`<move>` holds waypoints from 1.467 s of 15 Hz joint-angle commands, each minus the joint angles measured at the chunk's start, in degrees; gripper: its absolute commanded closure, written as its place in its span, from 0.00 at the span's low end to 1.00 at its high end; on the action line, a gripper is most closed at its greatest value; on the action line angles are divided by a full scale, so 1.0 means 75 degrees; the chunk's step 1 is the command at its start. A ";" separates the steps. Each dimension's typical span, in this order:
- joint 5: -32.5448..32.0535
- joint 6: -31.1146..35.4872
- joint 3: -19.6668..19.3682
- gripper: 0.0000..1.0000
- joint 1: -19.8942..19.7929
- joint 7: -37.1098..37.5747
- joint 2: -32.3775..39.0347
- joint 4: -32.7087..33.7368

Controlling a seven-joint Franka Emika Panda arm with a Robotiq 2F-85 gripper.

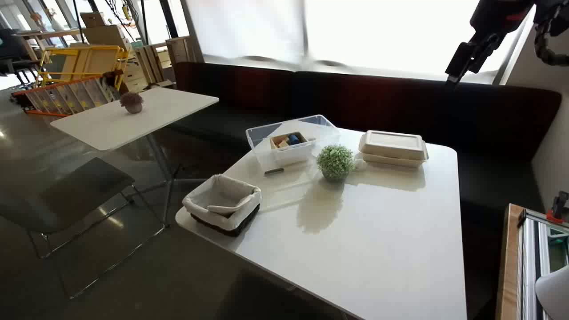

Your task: Remove the letter block from the small wooden box in the lunchbox and put it on the table

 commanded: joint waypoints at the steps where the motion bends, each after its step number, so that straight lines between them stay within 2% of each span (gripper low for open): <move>1: -0.0057 -0.0046 -0.0059 0.00 0.0079 0.0050 -0.0001 0.0018; 9: -0.0057 -0.0046 -0.0060 0.00 0.0079 0.0050 0.0016 0.0012; 14: 0.0610 0.0386 0.0551 0.00 0.0982 0.0607 0.0654 0.0012; 17: 0.1112 0.1199 0.0934 0.00 0.1459 0.1177 0.1233 0.0000; 19: 0.1389 0.1847 0.1164 0.00 0.1670 0.1453 0.1962 0.0283; 22: 0.1214 0.2712 0.1404 0.00 0.1750 0.1295 0.3032 0.0976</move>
